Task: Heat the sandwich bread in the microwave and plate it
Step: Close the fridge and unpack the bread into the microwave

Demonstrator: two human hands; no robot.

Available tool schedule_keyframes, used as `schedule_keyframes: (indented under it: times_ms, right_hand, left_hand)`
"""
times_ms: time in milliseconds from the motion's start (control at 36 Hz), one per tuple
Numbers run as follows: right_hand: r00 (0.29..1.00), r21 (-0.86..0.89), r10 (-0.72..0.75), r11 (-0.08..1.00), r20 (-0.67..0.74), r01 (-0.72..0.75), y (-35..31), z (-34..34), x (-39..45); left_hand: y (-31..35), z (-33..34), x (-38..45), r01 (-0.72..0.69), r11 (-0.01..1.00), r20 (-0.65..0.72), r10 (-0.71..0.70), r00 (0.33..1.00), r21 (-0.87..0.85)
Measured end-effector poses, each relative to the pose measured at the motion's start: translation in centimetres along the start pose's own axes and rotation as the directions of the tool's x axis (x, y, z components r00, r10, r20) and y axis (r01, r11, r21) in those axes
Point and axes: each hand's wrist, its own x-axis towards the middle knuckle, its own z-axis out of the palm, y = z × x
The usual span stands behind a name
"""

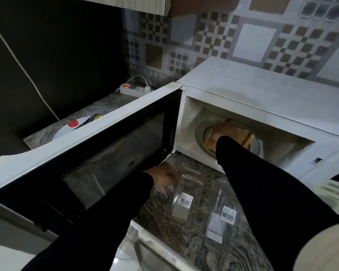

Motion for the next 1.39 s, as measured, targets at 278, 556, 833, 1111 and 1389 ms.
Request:
schedule_keyframes:
  times_ms: [278,556,833,1111,1389]
  right_hand:
    - [0.985,0.073,0.086,0.994,-0.151,-0.075,0.6,-0.5,-4.0]
    - [0.990,0.287,0.136,0.950,-0.041,-0.119,1.6,1.5,-13.8]
    - [0.986,0.205,0.165,0.965,0.007,-0.163,2.5,3.8,-21.6]
    - [0.987,0.223,0.139,0.963,0.079,-0.153,3.8,6.7,-24.8]
    - [0.966,0.156,0.233,0.956,0.115,-0.249,4.8,8.0,-25.0]
  left_hand:
    - [0.2,1.0,-0.2,-0.040,0.950,-0.079,0.016,0.997,-0.309]
    - [1.1,1.4,-2.7,-0.174,0.827,-0.209,0.070,0.975,-0.534]
    - [0.6,4.2,-5.7,-0.092,0.824,-0.154,0.006,0.988,-0.559]
    - [-2.2,6.6,-3.3,-0.053,0.845,-0.066,0.021,0.998,-0.532]
    - [-2.7,5.5,-4.8,-0.092,0.758,-0.160,-0.016,0.987,-0.645]
